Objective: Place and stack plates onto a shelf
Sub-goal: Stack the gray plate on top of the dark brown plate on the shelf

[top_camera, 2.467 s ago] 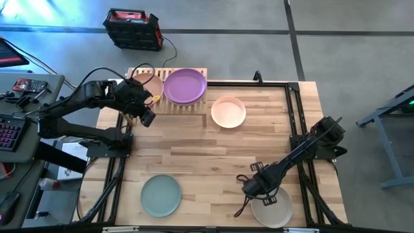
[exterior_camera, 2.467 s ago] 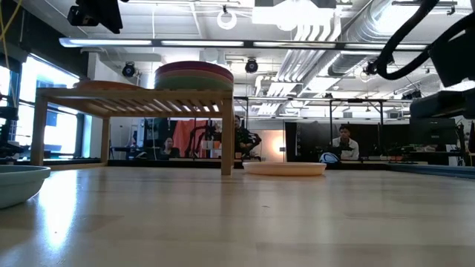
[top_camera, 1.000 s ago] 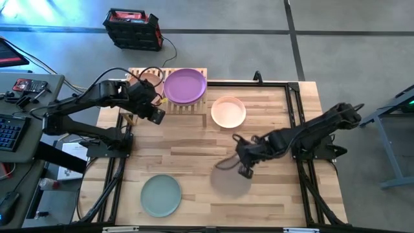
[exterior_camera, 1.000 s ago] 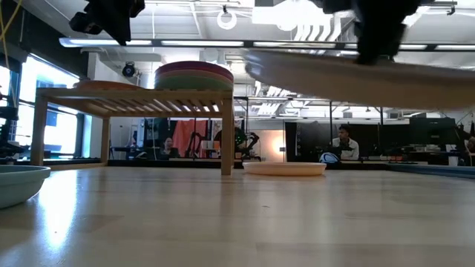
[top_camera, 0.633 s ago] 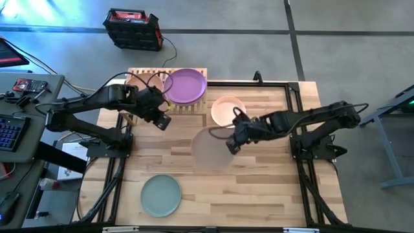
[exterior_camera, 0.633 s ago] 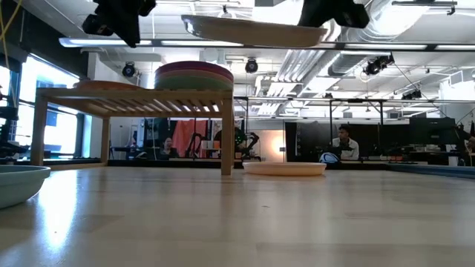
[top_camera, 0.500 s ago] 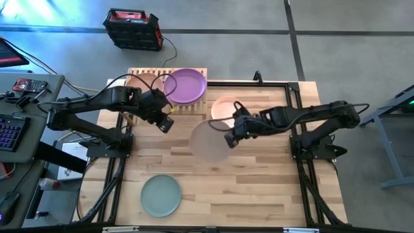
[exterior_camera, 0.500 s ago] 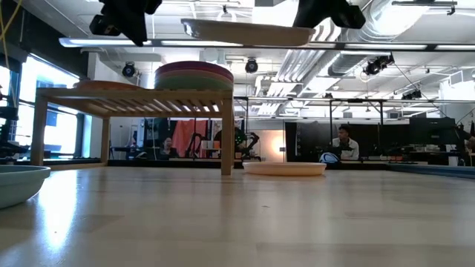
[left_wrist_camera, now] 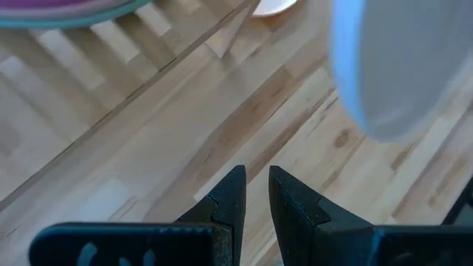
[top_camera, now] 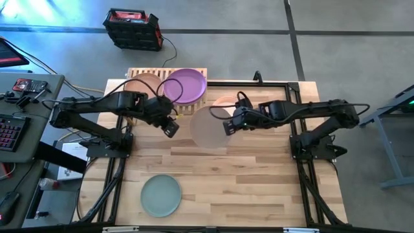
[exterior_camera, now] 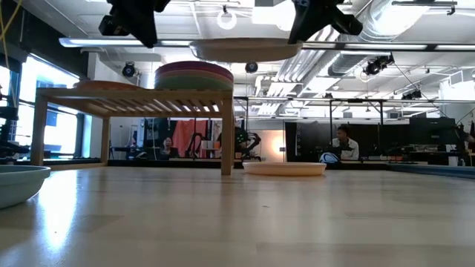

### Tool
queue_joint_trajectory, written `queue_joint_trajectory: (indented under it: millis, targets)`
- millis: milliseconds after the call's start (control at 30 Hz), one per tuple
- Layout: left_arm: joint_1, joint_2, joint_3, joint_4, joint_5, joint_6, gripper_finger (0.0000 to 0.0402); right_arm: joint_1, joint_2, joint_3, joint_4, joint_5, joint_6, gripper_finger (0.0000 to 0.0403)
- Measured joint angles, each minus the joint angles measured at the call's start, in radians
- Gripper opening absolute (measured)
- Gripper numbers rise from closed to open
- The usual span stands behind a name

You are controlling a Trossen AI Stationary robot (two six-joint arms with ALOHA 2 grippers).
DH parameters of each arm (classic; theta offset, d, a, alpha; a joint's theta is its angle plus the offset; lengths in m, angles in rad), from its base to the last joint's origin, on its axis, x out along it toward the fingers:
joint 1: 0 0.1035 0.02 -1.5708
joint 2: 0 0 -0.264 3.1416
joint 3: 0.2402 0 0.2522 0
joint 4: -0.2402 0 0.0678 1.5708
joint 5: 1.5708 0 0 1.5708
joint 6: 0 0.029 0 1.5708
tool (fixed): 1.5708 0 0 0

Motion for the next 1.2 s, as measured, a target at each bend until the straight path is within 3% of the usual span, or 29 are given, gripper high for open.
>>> queue_joint_trajectory:
  millis: [467,1200]
  targets:
    - [-0.016,0.020,0.000,0.089,-0.012,0.008,0.0049,-0.001,0.097,0.000,0.059,-0.032,0.010,0.0000]
    - [-0.016,0.027,0.000,0.117,-0.043,0.026,0.0049,-0.008,0.112,0.001,0.178,-0.011,-0.027,0.0000]
